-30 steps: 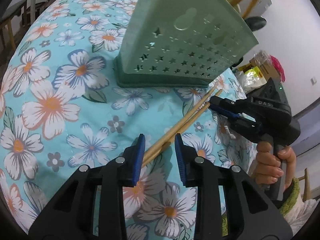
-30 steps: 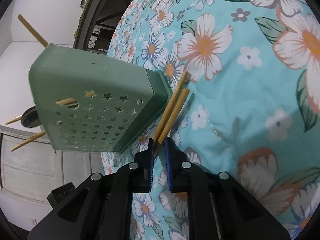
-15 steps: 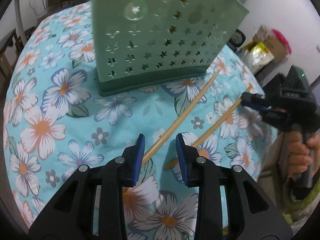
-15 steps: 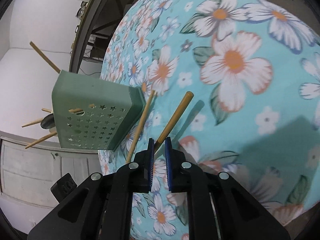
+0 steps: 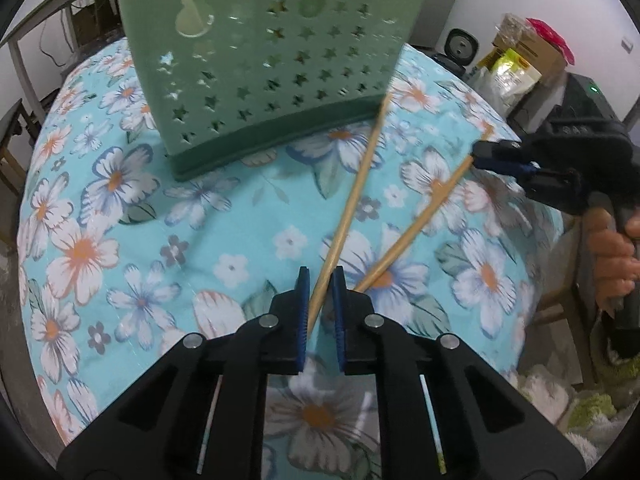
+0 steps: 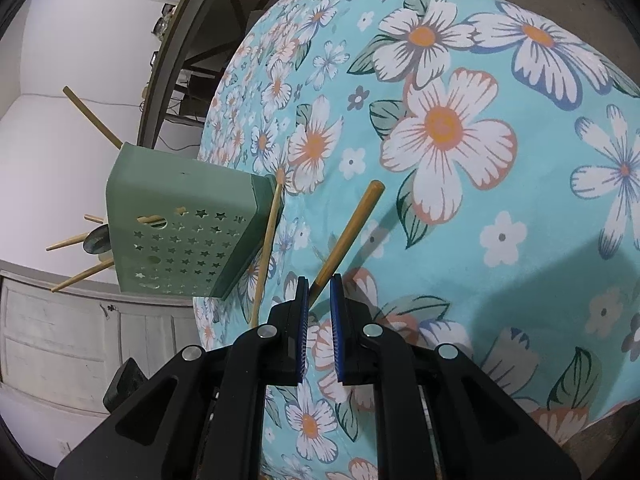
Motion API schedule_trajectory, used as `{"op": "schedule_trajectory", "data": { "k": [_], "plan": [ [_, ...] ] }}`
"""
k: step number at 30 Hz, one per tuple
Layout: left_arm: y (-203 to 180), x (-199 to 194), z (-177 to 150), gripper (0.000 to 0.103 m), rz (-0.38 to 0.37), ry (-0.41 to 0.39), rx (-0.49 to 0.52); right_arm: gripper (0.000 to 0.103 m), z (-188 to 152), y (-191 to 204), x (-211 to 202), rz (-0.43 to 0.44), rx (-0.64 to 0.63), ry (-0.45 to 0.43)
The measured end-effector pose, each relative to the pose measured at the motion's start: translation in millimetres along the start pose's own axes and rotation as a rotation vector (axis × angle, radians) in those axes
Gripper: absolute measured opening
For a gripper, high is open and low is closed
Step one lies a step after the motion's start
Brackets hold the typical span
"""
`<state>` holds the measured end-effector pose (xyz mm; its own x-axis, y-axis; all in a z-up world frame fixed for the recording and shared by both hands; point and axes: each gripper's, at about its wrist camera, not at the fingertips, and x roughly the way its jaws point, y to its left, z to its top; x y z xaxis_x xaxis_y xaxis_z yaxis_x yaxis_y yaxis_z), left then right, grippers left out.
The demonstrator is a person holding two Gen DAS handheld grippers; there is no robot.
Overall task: Organize utensils
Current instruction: 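Grasp a chopstick with the left tool while the right tool grasps another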
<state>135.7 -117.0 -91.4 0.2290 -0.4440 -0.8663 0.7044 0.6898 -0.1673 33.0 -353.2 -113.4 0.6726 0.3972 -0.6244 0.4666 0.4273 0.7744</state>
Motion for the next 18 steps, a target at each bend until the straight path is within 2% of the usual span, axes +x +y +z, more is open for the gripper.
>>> {"op": "schedule_trajectory", "data": {
  "k": [10, 18],
  "plan": [
    [-8.8, -9.5, -22.2, 0.005, -0.151, 0.084, -0.005, 0.010, -1.7, 7.4, -1.5, -0.023, -0.028, 0.011],
    [-10.0, -12.2, -27.9, 0.005, -0.160, 0.107, 0.000, 0.013, 6.6, 8.2, 3.1, -0.081, -0.036, 0.001]
  ]
}}
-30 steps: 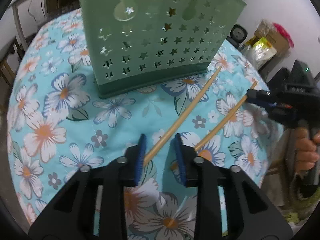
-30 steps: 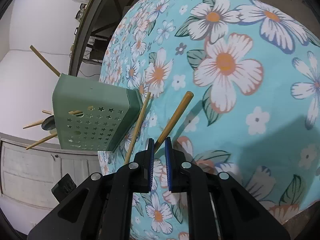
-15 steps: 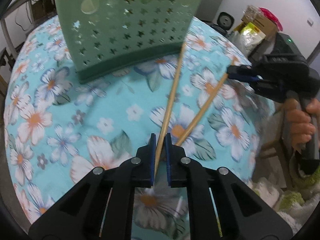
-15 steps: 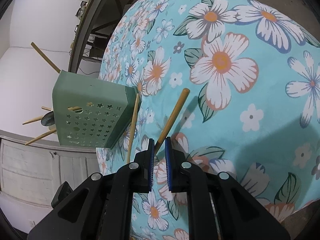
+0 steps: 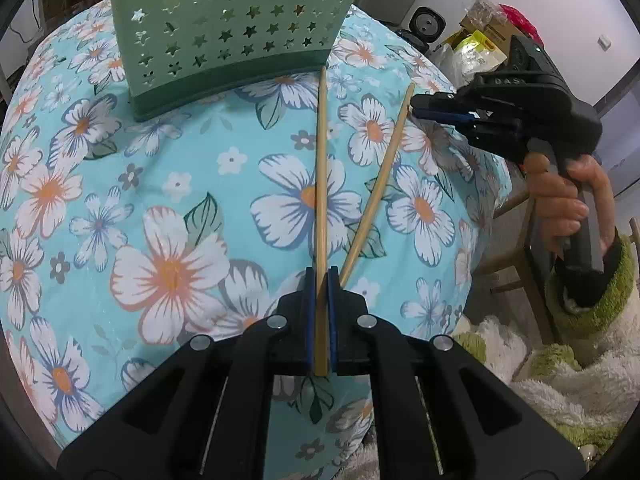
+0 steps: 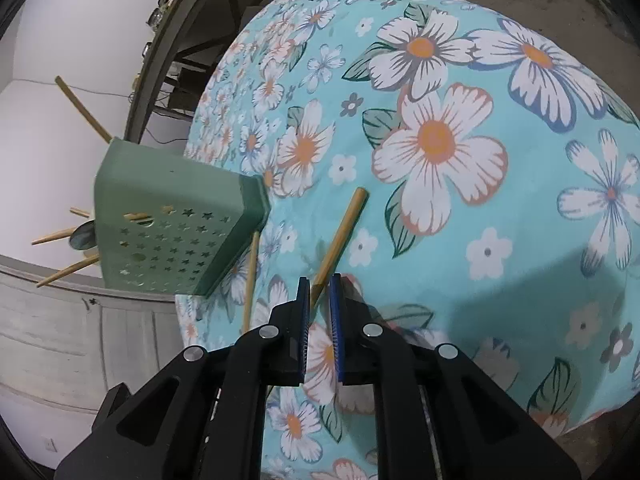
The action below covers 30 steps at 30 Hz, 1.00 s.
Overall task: Organize utensils
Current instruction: 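Grasp a chopstick with the left tool while the right tool grasps another, then lift both chopsticks up above the green holder with both tools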
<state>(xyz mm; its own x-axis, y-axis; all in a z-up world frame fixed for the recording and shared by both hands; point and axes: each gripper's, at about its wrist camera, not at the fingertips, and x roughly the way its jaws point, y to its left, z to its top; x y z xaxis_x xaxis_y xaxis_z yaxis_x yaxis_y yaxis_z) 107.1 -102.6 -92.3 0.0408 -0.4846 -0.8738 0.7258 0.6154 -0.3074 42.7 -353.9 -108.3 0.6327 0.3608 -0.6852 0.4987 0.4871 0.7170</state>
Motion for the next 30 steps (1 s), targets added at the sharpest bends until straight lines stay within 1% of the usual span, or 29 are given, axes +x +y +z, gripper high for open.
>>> {"op": "schedule_trajectory", "data": {
  "k": [1, 2, 7, 10, 11, 12, 14, 15, 19, 25, 30],
  "plan": [
    [0.4, 0.2, -0.9, 0.005, -0.002, 0.003, -0.001, 0.017, 1.1, -0.8, 1.4, -0.003, 0.004, 0.001],
    [1.3, 0.4, -1.8, 0.005, -0.004, 0.009, -0.003, 0.019, 2.7, -1.3, 3.7, -0.002, 0.011, 0.001],
    [3.4, -5.0, -5.0, 0.005, -0.012, 0.016, -0.006, 0.019, 7.8, 6.1, 12.8, -0.034, -0.021, -0.020],
    [3.3, -10.0, -2.7, 0.006, -0.003, 0.005, 0.004, 0.018, 9.5, 10.9, 16.5, -0.058, -0.045, -0.042],
    [3.4, -13.1, -0.9, 0.007, 0.000, -0.005, 0.009, 0.015, 9.7, 12.3, 17.6, -0.072, -0.058, -0.052],
    [3.9, -15.8, 1.6, 0.009, 0.002, -0.015, 0.010, 0.015, 9.7, 13.2, 18.1, -0.080, -0.067, -0.057],
    [5.4, -19.9, 8.0, 0.016, 0.007, -0.036, 0.010, 0.016, 9.4, 16.3, 18.4, -0.093, -0.095, -0.066],
    [5.5, -21.2, 10.2, 0.016, 0.012, -0.043, 0.012, 0.016, 8.9, 18.4, 17.4, -0.105, -0.115, -0.070],
    [3.9, -21.0, 25.9, 0.018, 0.035, -0.075, 0.024, 0.016, 5.4, 22.8, 12.1, -0.137, -0.166, -0.078],
    [-11.6, -5.7, 61.5, 0.018, 0.065, -0.124, 0.080, 0.017, 3.4, 14.1, -0.4, -0.149, -0.178, -0.076],
    [-21.9, 14.2, 86.9, 0.018, 0.126, -0.169, 0.125, 0.017, 3.4, 9.9, -1.8, -0.143, -0.177, -0.072]
  ]
}}
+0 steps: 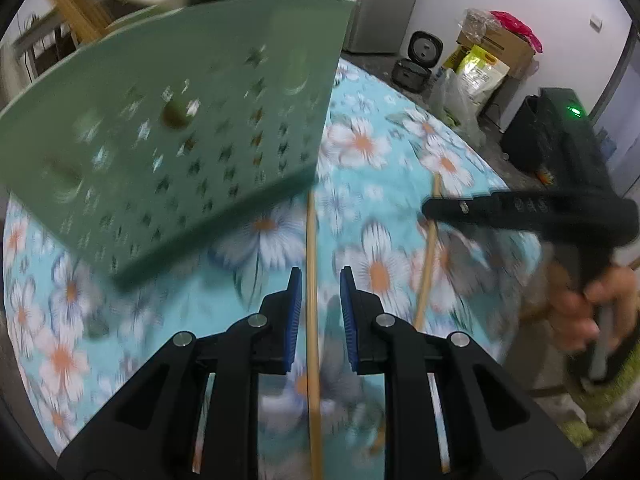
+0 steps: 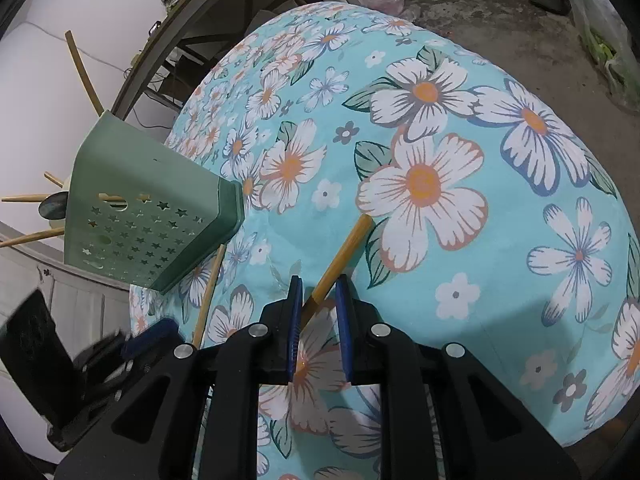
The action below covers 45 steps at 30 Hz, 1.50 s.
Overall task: Organize utensils
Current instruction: 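Lift both chopsticks up above the green holder with both tools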
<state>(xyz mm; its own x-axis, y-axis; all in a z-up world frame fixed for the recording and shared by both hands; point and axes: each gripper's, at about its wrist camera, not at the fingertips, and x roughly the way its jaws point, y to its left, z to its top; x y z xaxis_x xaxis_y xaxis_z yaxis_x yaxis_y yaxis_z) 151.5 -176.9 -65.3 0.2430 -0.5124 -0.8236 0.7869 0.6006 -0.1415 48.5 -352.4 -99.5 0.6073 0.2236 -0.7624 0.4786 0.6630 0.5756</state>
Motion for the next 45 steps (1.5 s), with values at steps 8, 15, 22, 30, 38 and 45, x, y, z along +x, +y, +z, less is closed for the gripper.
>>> {"op": "schedule_trajectory", "data": {
  "k": [8, 15, 22, 30, 38, 45],
  "plan": [
    [-11.1, 27.9, 23.5, 0.018, 0.063, -0.029, 0.041, 0.017, 0.2, -1.2, 1.8, 0.011, -0.013, 0.007],
    [-9.5, 49.8, 25.7, 0.018, 0.096, -0.001, 0.006, 0.018, -0.7, -0.3, 1.5, 0.014, -0.031, 0.012],
    [-14.2, 55.0, 26.1, 0.009, 0.137, -0.015, 0.021, 0.018, -1.2, 1.6, 1.6, 0.011, -0.043, 0.014],
    [-12.0, 39.2, 26.9, 0.005, 0.111, -0.037, -0.001, 0.021, 2.3, 1.3, -1.2, 0.013, -0.026, 0.017],
    [-13.8, -16.5, 31.2, 0.005, 0.015, -0.125, -0.028, 0.019, 9.9, -5.3, 4.7, 0.003, 0.048, -0.006],
    [-4.2, -71.7, 40.2, 0.005, -0.059, -0.206, -0.086, 0.015, 10.4, -2.0, -0.9, 0.013, 0.051, -0.039]
  ]
}}
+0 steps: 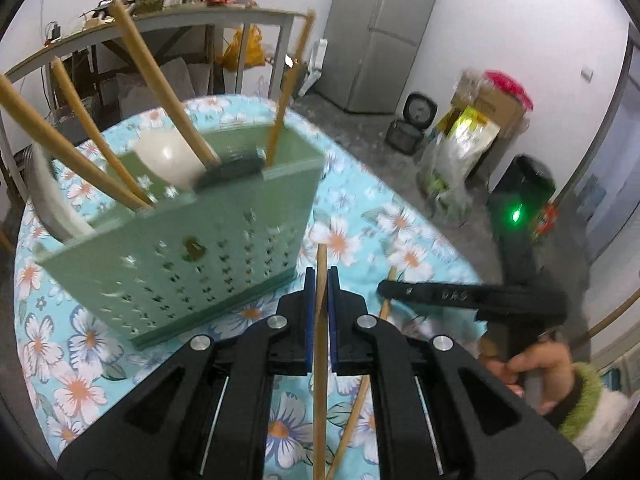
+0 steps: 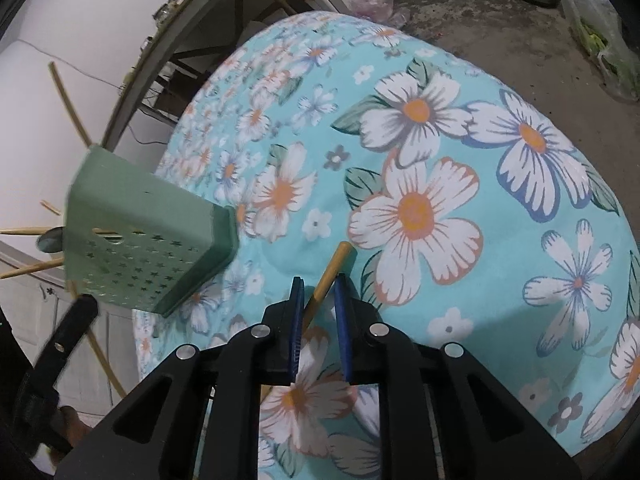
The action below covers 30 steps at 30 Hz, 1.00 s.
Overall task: Organize utensils
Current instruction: 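Lift both chopsticks up above the green holder with both tools, then lower the chopsticks into the green holder and open both tools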
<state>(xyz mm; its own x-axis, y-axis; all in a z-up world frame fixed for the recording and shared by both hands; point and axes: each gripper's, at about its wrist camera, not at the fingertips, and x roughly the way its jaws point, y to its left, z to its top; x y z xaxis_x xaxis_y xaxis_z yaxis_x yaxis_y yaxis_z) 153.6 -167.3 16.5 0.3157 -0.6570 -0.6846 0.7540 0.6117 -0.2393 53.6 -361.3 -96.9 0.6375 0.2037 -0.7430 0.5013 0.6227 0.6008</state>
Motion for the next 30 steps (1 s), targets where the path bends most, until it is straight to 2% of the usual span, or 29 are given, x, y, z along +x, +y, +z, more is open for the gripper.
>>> {"op": "schedule_trajectory", "data": {
  "k": [8, 13, 22, 26, 30],
  "plan": [
    [9.0, -79.0, 30.5, 0.005, -0.042, -0.168, -0.029, 0.009, 0.2, 33.5, -48.0, 0.006, -0.147, -0.132],
    [7.2, -122.2, 54.3, 0.005, -0.073, -0.276, -0.032, 0.006, -2.9, 57.2, -74.0, -0.042, -0.258, -0.222],
    [4.6, -180.0, 98.2, 0.005, -0.097, -0.476, -0.019, 0.006, -7.2, 72.1, -93.0, -0.046, -0.312, -0.267],
    [6.8, -190.9, 113.6, 0.005, -0.063, -0.547, -0.031, 0.006, -8.0, 74.2, -101.5, -0.033, -0.320, -0.283],
    [10.5, -188.1, 124.4, 0.005, -0.008, -0.581, -0.042, 0.006, -8.0, 79.9, -108.2, -0.021, -0.338, -0.299]
  ]
}}
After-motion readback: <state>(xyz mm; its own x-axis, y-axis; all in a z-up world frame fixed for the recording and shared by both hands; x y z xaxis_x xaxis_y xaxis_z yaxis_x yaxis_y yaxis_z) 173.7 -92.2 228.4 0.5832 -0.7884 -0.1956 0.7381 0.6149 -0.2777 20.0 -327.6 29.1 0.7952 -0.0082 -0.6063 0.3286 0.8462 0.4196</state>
